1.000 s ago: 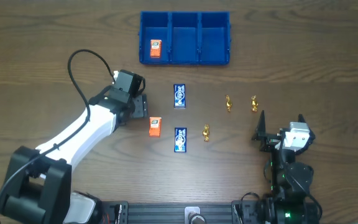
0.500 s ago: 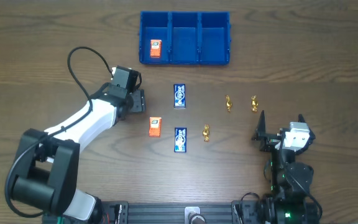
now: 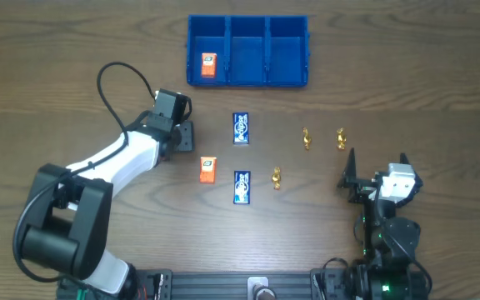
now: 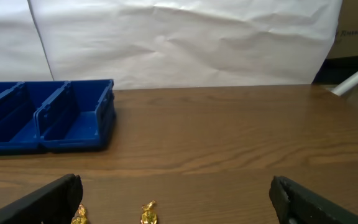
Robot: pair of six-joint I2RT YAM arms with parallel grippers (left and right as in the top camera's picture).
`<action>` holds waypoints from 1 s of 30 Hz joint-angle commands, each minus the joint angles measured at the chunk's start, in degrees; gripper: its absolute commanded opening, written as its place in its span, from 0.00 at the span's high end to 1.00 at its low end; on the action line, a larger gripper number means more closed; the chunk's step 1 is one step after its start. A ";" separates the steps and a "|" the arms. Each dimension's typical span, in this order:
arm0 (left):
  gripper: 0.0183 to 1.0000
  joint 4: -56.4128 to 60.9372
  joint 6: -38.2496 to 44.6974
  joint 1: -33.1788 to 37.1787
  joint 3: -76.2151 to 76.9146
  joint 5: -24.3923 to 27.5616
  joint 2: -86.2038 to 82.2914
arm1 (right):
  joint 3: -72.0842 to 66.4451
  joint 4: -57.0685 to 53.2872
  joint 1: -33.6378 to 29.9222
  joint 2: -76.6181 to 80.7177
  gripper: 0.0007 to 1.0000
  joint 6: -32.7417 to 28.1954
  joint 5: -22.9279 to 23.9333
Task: Sort Candies Into Trays
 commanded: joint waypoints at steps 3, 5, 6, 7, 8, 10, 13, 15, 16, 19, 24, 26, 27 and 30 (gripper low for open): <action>0.49 0.42 0.59 0.39 1.05 0.79 2.62 | -0.17 -0.22 -0.31 -0.33 0.00 -0.85 -0.31; 0.61 0.63 0.59 0.39 1.09 0.79 2.62 | -0.17 -0.22 -0.31 -0.33 0.00 -0.85 -0.31; 0.65 0.63 0.57 0.39 1.14 0.79 2.60 | -0.17 -0.22 -0.31 -0.33 0.00 -0.85 -0.31; 0.68 0.61 0.52 0.39 1.20 0.92 2.49 | -0.17 -0.22 -0.31 -0.33 0.00 -0.85 -0.31; 0.70 0.61 0.42 0.42 1.20 1.14 2.21 | -0.17 -0.22 -0.31 -0.33 0.00 -0.85 -0.31; 0.73 0.35 -0.02 0.39 1.42 1.20 1.18 | -0.17 -0.22 -0.31 -0.33 0.00 -0.85 -0.31; 0.74 -1.46 -0.79 0.24 2.54 1.36 -3.02 | -0.17 -0.22 -0.31 -0.33 0.00 -0.85 -0.31; 0.74 -4.07 -1.81 -0.52 4.70 0.83 -7.89 | -0.17 -0.22 -0.31 -0.33 0.00 -0.85 -0.31; 0.75 -5.33 -2.12 -1.16 6.36 -0.04 -10.38 | -0.17 -0.22 -0.31 -0.33 0.00 -0.85 -0.31; 0.75 -9.64 -3.15 -2.64 15.43 -3.54 -12.85 | -0.17 -0.22 -0.31 -0.33 0.00 -0.85 -0.31; 0.75 -20.06 -3.15 -2.62 38.32 -3.87 -3.15 | -0.17 -0.22 -0.31 -0.33 0.00 -0.85 -0.31; 0.75 -27.02 -3.02 -2.62 50.31 -3.80 4.52 | -0.17 -0.22 -0.31 -0.33 0.00 -0.85 -0.31; 0.75 -29.66 -3.02 -2.62 54.71 -3.80 7.63 | -0.17 -0.22 -0.31 -0.33 0.00 -0.85 -0.31; 0.75 -34.67 -3.06 -2.67 63.89 -2.69 15.87 | -0.17 -0.22 -0.31 -0.33 0.00 -0.85 -0.31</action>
